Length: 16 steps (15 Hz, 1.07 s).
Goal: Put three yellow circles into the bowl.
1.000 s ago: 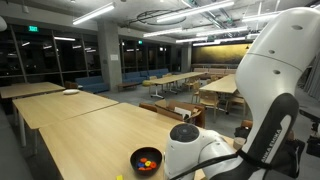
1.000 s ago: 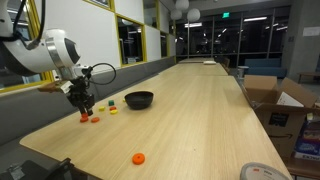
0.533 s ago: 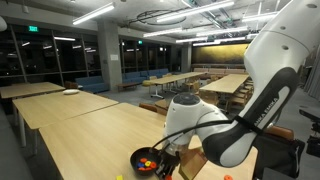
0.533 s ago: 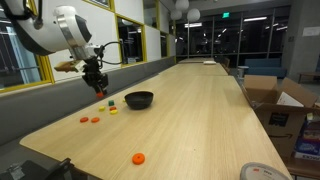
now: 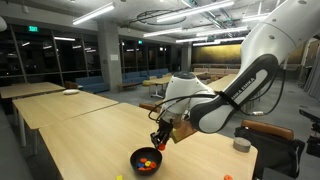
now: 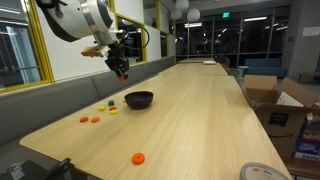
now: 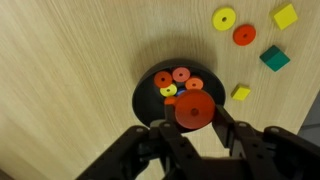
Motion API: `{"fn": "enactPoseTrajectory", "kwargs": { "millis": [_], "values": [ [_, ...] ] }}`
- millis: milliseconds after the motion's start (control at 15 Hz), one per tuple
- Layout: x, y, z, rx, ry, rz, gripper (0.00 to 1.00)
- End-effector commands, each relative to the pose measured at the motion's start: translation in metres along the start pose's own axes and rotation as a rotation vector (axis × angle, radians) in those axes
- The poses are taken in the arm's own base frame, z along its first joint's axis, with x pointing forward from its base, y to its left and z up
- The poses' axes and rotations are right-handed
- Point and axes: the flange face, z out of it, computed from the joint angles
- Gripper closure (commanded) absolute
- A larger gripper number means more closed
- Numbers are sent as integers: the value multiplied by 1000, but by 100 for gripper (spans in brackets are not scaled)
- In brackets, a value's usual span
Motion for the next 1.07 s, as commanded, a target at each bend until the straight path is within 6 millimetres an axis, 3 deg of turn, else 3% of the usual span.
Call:
{"fn": "enactPoseTrajectory", "kwargs": {
  "millis": [0, 667, 733, 800, 1000],
  "values": [
    [28, 0, 10, 29, 3, 14, 74],
    [54, 3, 67, 82, -115, 68, 71],
    [54, 4, 70, 84, -126, 75, 33],
    [55, 5, 72, 84, -135, 81, 32],
    [54, 8, 76, 82, -157, 101, 12]
  ]
}}
